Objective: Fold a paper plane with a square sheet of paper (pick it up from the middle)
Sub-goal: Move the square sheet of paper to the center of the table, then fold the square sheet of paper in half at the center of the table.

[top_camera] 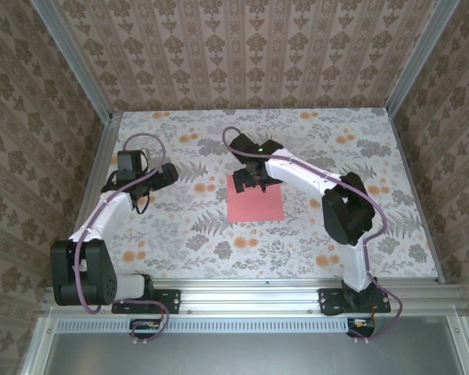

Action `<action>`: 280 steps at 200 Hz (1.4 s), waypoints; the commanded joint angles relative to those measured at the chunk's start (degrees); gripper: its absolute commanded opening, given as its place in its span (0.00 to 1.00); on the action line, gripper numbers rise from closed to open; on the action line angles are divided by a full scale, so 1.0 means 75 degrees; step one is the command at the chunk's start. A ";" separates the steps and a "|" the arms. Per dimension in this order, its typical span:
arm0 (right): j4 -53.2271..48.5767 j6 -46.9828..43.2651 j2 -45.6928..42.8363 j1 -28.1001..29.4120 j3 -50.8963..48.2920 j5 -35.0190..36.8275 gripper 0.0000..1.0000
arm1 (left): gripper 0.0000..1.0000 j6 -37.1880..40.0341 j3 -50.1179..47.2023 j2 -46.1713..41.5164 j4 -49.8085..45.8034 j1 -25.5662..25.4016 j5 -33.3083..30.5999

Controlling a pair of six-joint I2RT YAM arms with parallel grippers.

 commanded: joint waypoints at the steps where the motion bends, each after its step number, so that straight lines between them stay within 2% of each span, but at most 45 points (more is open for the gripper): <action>1: -0.0030 0.1171 0.0572 -0.0060 0.0129 -0.0081 1.00 | 1.00 -0.0188 0.0043 0.0012 -0.0011 -0.0058 0.0177; 90: -0.0084 0.1365 0.1506 -0.0071 0.0455 -0.0660 1.00 | 1.00 -0.0277 -0.0165 0.0359 0.0241 -0.0197 0.0278; 135: -0.0209 0.1442 0.1735 -0.0082 0.0449 -0.0602 1.00 | 1.00 -0.0252 -0.0139 0.0456 0.0247 -0.0236 0.0284; 169: -0.0088 0.1504 0.1768 -0.0089 0.0071 -0.0529 1.00 | 1.00 -0.0252 -0.0133 0.0482 0.0235 -0.0249 0.0271; 204: 0.0110 0.1561 0.1845 -0.0100 -0.0294 -0.0857 1.00 | 1.00 -0.0258 -0.0141 0.0490 0.0215 -0.0270 0.0266; 239: 0.0299 0.1612 0.1885 -0.0130 -0.0682 -0.1089 0.96 | 1.00 -0.0260 -0.0129 0.0483 0.0176 -0.0288 0.0268; 280: 0.0291 0.1567 0.1885 -0.0147 -0.0835 -0.0848 0.91 | 1.00 -0.0294 -0.0134 0.0482 0.0165 -0.0335 0.0267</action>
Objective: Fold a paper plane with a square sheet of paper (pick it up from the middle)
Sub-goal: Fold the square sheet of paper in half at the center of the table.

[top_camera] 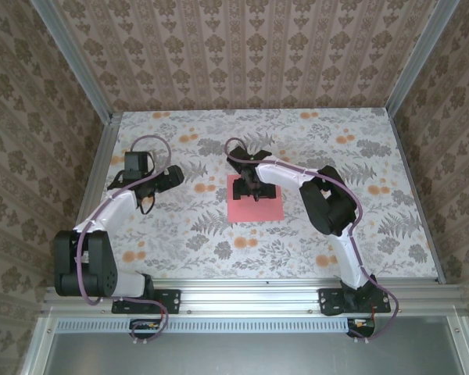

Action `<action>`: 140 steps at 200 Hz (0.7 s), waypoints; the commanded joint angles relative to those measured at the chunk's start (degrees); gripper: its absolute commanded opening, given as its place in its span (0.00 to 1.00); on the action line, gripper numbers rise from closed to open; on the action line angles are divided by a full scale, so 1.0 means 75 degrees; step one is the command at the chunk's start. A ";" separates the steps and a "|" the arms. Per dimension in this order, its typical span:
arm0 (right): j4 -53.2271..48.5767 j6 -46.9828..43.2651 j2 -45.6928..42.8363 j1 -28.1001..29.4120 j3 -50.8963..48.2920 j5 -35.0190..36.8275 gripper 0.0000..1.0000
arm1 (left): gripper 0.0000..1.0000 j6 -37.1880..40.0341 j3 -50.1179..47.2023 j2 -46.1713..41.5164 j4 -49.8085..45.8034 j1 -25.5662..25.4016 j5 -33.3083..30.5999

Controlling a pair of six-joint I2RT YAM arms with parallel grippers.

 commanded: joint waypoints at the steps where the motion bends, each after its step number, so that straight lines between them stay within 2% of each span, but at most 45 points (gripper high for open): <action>1: -0.0414 0.0109 0.0612 -0.0048 -0.0538 -0.0097 0.91 | 1.00 -0.0101 -0.0076 0.0039 -0.0013 -0.0052 0.0100; 80: -0.0032 0.0009 0.0222 -0.0048 -0.0697 -0.0279 0.85 | 1.00 -0.0163 -0.0034 0.0020 -0.0081 -0.0140 0.0088; 107: -0.0211 -0.0156 -0.0093 -0.0039 -0.0472 -0.0199 0.92 | 1.00 -0.0198 -0.0022 0.0016 -0.0099 -0.0185 0.0088; 140: -0.0392 -0.0313 -0.0572 -0.0025 -0.0095 0.0535 0.95 | 1.00 -0.0189 -0.0022 0.0013 -0.0136 -0.0207 0.0065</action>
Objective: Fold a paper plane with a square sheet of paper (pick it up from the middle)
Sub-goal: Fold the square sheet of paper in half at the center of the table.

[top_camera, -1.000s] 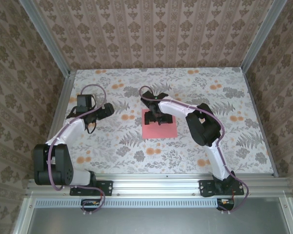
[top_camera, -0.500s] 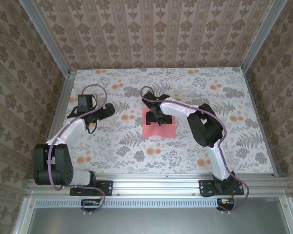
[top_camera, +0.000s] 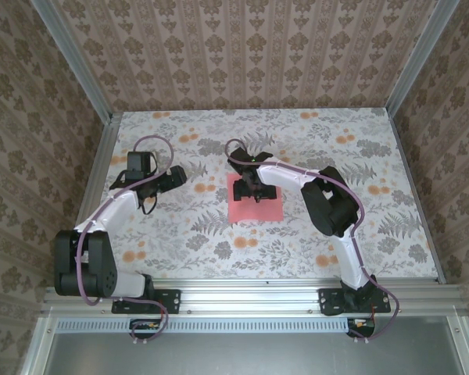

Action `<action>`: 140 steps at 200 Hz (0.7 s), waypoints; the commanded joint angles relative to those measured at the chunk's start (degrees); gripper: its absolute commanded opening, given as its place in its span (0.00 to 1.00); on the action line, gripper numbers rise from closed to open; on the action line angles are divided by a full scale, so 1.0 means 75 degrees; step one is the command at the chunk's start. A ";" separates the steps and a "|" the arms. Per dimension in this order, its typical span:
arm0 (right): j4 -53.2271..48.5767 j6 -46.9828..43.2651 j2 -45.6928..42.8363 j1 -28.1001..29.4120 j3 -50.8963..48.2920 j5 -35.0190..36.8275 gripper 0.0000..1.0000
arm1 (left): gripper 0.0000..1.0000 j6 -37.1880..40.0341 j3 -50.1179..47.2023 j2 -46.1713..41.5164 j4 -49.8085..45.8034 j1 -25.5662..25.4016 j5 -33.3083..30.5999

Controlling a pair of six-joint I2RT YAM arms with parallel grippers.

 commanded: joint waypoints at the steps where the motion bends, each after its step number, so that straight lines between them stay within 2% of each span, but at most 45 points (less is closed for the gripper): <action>1: -0.0537 -0.0153 -0.0348 -0.0019 0.0188 0.0472 0.95 | 1.00 -0.0132 -0.0019 0.0015 -0.0130 -0.0044 0.0068; 45: -0.0678 -0.0233 0.0228 -0.0106 0.0906 0.0687 1.00 | 1.00 -0.0145 -0.0024 0.0004 -0.0174 -0.0056 0.0034; 140: -0.0767 -0.0274 0.1064 -0.0353 0.1430 0.0301 1.00 | 1.00 -0.0127 0.0063 0.0020 -0.0262 -0.0067 0.0035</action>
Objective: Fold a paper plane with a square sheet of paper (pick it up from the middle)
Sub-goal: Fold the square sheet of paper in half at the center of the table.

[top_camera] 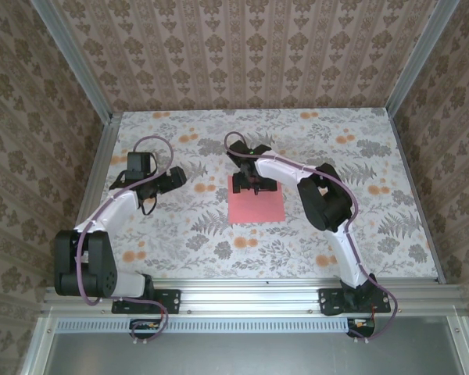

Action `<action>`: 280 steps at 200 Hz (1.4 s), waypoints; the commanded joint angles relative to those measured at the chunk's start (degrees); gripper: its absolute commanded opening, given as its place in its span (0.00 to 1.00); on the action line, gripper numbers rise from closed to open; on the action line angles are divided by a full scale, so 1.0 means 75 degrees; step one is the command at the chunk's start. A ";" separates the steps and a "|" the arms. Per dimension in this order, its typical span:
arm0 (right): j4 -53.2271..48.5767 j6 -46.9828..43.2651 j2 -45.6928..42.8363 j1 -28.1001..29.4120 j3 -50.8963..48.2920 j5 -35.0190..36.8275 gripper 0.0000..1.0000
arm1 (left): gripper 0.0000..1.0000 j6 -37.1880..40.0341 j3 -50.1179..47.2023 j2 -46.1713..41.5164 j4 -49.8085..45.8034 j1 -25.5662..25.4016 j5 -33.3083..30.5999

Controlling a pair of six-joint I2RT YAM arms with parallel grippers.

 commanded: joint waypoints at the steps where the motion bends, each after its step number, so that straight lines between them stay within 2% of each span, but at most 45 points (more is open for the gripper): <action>1: -0.0396 -0.0074 0.0368 -0.0091 0.0229 -0.0053 1.00 | 1.00 -0.0120 0.0065 0.0018 -0.0124 -0.0067 0.0037; 35: -0.0331 0.0024 0.0570 -0.0111 -0.0025 -0.0369 0.99 | 1.00 -0.0150 0.0048 0.0039 -0.0140 -0.0086 0.0035; 95: 0.0014 0.0121 0.0484 -0.0137 -0.0717 -0.0855 0.84 | 1.00 -0.0156 0.0042 0.0039 -0.0175 -0.0115 0.0027; 127: 0.0150 0.0140 0.0342 -0.0143 -0.0754 -0.0914 0.81 | 1.00 -0.0177 0.0043 0.0051 -0.0175 -0.0126 0.0030; 160: 0.0929 0.0135 -0.0406 -0.0178 -0.1107 -0.1314 0.66 | 1.00 -0.0330 0.0029 0.0039 -0.0201 -0.0161 0.0190; 173: 0.1341 0.0144 -0.0786 -0.0225 -0.1285 -0.1755 0.58 | 0.99 -0.0552 -0.0045 0.0022 -0.0164 -0.0173 0.0336; 190: 0.2117 0.0267 -0.1330 -0.0318 -0.1747 -0.2629 0.46 | 0.91 -0.0913 -0.0202 0.0039 0.0070 -0.0179 0.1000; 217: 0.3657 0.0691 -0.2072 -0.0526 -0.2562 -0.4109 0.36 | 0.85 -0.1608 -0.0512 0.0098 0.0660 -0.0324 0.1981; 248: 0.4978 0.1134 -0.2693 -0.0761 -0.3268 -0.5438 0.34 | 0.77 -0.2185 -0.0799 0.0119 0.1408 -0.0855 0.2509; 280: 0.6734 0.1898 -0.2822 -0.1008 -0.4093 -0.6685 0.32 | 0.72 -0.2752 -0.1002 0.0360 0.2359 -0.1364 0.2809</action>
